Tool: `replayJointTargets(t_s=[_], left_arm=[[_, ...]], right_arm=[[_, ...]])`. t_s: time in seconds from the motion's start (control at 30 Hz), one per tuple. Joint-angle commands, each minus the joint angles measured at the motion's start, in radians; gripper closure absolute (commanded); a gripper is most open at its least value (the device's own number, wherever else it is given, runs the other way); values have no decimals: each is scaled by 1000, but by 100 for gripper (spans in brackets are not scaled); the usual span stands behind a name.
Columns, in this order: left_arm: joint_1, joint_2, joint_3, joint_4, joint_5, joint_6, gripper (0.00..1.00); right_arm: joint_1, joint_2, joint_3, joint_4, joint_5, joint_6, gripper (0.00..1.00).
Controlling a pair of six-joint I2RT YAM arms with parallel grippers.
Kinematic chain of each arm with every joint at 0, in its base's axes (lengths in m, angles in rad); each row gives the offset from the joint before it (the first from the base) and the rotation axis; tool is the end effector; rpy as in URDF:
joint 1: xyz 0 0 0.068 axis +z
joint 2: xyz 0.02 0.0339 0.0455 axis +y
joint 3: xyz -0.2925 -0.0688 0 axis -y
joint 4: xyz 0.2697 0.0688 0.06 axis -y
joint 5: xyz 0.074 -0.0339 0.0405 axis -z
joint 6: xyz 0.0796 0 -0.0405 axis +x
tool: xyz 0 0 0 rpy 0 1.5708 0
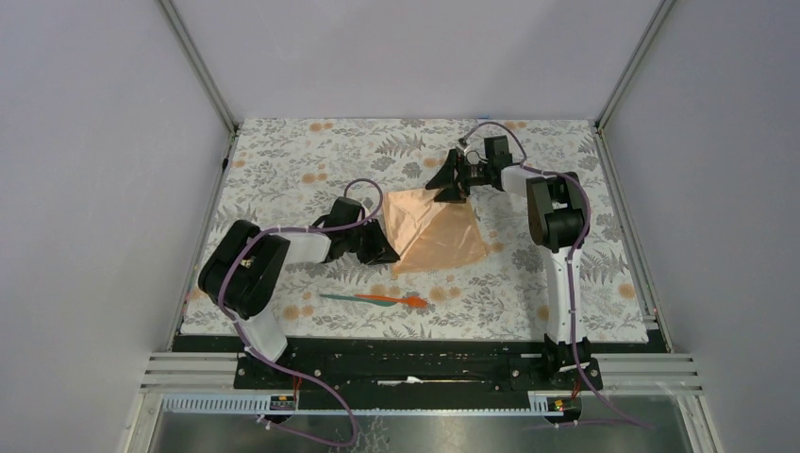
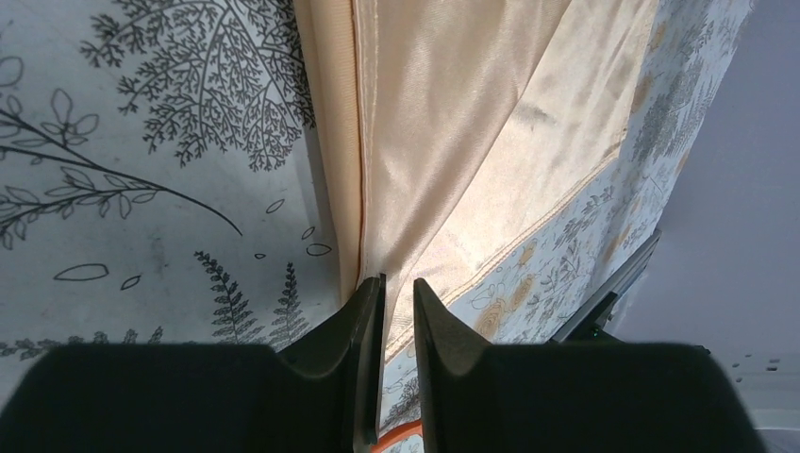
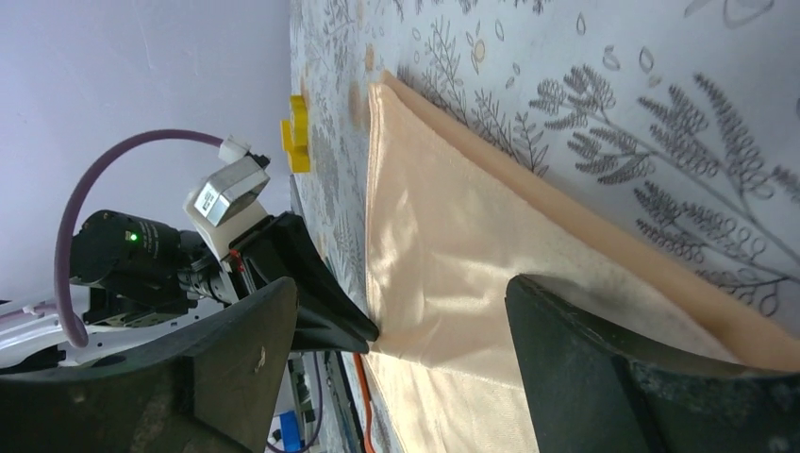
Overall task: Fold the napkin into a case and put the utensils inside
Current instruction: Smooth out the top corner of the smaller-rectangle-folded napkin at the center of the board.
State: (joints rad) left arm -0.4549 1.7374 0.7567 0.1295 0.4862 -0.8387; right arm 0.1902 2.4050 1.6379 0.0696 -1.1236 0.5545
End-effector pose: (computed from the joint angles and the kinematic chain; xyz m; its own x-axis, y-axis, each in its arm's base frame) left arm 0.3103 -0.1932 0.1027 -0.9463 -0.2692 -0.1792 -0.0579 0.6862 -0.7251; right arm 0.5320 0.1755 0.0964 -0.9366 0.0516 -0.3467 -0.3144 0.3139 0.8959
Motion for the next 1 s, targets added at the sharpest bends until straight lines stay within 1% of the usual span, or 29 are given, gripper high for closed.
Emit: replayJointTargets(t_s=[0.0,0.07,0.13,0.2,0.3,0.37,0.4,0.43,0.5,0.57,0.67,0.73,0.83,0.93,0.97], left_arm=[[1,-61,-2,-56,2,24,76],[1,-86,29,-78,13,24,73],[1,-105,74,-111,21,30,66],[4,-115,133,-158,15,44,52],[22,-111,222,-220,-22,70,33],[37,-89,283,-260,-55,94,26],[40,-76,317,-287,-91,110,20],[42,-56,356,-318,-134,136,19],[42,-7,425,-360,-230,169,23],[45,51,489,-374,-271,196,28],[48,153,628,-427,-318,228,40],[48,208,697,-447,-356,256,45],[51,300,822,-506,-405,312,46],[51,381,928,-568,-457,351,58],[51,397,946,-578,-479,360,59]], right_arm=[[-9,4,94,-11,25,5,12],[-9,-16,116,-43,41,13,12],[-11,-52,119,-62,59,32,12],[-17,-94,105,-63,88,44,12],[-33,-148,77,-118,130,46,12],[-41,-176,62,-160,179,15,13],[-43,-190,55,-179,203,-5,13],[-44,-202,43,-189,228,-12,13],[-43,-221,13,-186,257,-8,20],[-43,-229,-13,-169,273,-2,29],[-44,-218,-6,-179,287,-33,42],[-46,-201,18,-206,292,-66,46],[-50,-173,36,-212,276,-81,49],[-51,-153,39,-211,262,-84,52],[-51,-152,37,-209,264,-88,53]])
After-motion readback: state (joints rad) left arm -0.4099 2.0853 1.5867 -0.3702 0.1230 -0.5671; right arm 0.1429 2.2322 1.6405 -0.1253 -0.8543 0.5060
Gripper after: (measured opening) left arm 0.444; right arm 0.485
